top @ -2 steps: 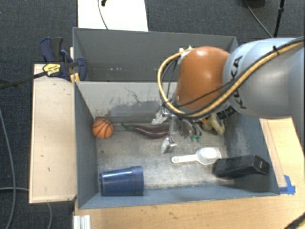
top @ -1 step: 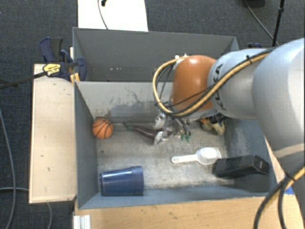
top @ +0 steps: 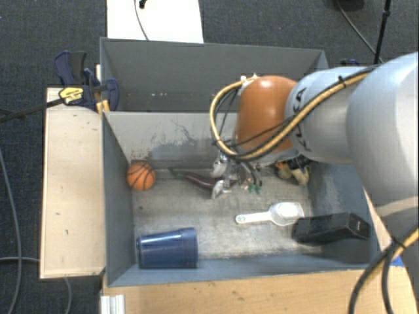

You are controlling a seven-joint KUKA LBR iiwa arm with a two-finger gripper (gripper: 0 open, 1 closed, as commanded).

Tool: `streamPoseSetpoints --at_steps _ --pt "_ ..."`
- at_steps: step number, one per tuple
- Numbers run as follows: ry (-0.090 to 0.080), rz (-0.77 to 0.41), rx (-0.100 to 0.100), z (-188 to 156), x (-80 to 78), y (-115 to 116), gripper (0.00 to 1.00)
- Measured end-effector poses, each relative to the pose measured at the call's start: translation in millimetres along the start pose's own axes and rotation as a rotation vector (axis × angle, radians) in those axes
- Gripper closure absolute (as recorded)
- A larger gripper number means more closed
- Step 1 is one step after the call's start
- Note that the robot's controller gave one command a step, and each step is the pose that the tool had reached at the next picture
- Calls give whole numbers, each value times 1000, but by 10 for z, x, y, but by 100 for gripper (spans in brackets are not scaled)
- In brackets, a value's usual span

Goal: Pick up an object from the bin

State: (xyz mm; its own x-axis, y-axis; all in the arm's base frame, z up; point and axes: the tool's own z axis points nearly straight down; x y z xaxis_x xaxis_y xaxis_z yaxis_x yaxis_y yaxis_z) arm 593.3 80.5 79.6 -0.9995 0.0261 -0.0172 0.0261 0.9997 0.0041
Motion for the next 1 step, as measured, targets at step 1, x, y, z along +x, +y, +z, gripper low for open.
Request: streamPoseSetpoints --at_steps 1 --pt "10 -165 3 -1602 298 -539 100"
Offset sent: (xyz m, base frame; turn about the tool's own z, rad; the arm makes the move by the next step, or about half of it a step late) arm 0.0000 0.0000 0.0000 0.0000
